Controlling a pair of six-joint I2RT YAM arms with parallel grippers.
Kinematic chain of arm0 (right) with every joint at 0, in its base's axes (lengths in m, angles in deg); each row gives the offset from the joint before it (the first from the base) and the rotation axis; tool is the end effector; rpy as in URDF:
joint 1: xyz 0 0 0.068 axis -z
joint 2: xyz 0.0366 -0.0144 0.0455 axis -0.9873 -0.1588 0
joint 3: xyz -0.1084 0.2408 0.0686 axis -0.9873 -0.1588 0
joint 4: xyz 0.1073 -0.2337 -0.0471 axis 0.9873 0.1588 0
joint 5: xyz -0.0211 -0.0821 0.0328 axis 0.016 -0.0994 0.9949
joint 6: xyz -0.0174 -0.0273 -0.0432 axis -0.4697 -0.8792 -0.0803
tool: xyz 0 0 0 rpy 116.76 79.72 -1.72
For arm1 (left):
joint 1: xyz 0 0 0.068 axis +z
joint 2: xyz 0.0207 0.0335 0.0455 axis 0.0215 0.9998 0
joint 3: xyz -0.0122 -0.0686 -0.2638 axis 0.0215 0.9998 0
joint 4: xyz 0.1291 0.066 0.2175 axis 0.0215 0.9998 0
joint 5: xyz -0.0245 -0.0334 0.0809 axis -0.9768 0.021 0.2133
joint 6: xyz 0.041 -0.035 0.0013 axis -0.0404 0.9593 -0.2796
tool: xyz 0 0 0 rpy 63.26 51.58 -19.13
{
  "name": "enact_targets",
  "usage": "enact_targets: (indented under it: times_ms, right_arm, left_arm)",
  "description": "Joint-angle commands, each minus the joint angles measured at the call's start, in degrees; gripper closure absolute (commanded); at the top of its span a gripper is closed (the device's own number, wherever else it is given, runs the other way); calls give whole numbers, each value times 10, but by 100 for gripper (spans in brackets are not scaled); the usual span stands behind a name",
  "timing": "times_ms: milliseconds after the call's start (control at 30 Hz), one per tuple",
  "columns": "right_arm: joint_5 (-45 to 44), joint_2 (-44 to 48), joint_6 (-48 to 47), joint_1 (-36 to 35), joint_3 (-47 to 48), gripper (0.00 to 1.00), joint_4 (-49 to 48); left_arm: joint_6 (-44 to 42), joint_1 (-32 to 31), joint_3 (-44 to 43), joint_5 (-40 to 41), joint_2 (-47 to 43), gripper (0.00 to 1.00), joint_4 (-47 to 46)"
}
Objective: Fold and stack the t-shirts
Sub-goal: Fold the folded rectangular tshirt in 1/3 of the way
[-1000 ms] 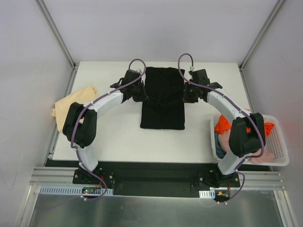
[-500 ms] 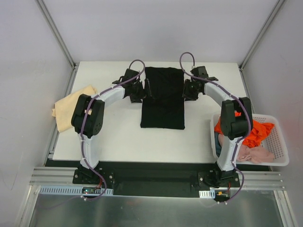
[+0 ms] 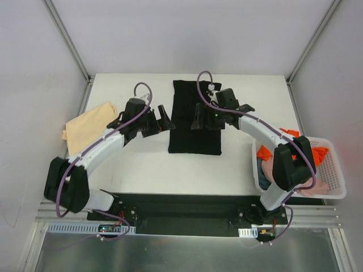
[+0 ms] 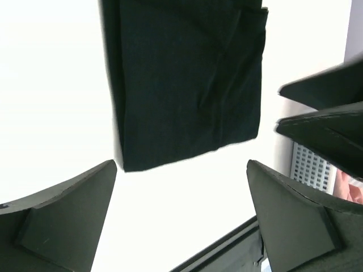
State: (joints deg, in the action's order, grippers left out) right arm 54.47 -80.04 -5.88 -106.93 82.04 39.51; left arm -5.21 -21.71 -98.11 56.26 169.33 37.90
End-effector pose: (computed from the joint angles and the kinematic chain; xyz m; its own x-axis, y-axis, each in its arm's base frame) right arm 0.3289 0.1727 0.2639 -0.6845 -0.2088 -0.6985 -0.5371 0.7922 0.2895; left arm 0.2913 -0.1348 0.2676 -0.7457 -0.3038 -0.5930 0.1978 0.7490 -0.6324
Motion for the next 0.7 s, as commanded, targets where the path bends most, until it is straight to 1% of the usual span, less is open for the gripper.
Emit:
enact_targets:
  times_ms: [0,33,67,100,133,167,200,233,267,300,367,433,533,567,633,667]
  right_arm:
    - [26,-49,7,-40,7,4,-56]
    - [26,-65,9,-47,37,4,-57]
    - [22,-83,6,-49,56,4,-57]
    - [16,-127,4,-50,81,4,-54]
    - [9,-152,0,-49,134,4,-50]
    - [-9,-207,-6,-49,172,4,-43]
    - [-18,-237,-12,-48,208,4,-23]
    - [-27,-268,-21,-47,301,4,-3]
    - [-36,-331,-25,-48,350,4,25]
    - [-38,-357,-30,-47,392,4,68]
    - [-44,-397,-35,-48,478,4,93]
    - [-36,-391,-38,-50,487,4,101]
    - [-38,-317,-55,-51,418,4,74]
    - [-48,-265,-64,-52,364,4,59]
    - [-59,-205,-64,-51,304,4,43]
    - [-71,-144,-64,-51,276,4,31]
  left_arm:
    - [40,-5,116,35,-115,1,-9]
    - [44,-5,134,36,-134,1,-9]
    - [50,-5,152,37,-173,1,-9]
    - [58,-5,182,37,-190,1,-9]
    - [62,-6,194,39,-205,1,-9]
    - [67,-5,214,43,-233,1,-9]
    - [69,-5,222,43,-245,1,-9]
    - [71,-6,228,43,-262,1,-9]
    - [73,-6,237,37,-268,1,-9]
    - [74,-5,238,34,-272,1,-8]
    - [77,-6,243,23,-276,1,-7]
    - [77,-5,244,21,-272,1,-7]
    - [79,-6,242,23,-258,1,-6]
    - [78,-6,235,22,-251,1,-7]
    - [77,-6,226,23,-229,1,-7]
    - [72,-6,214,24,-219,1,-7]
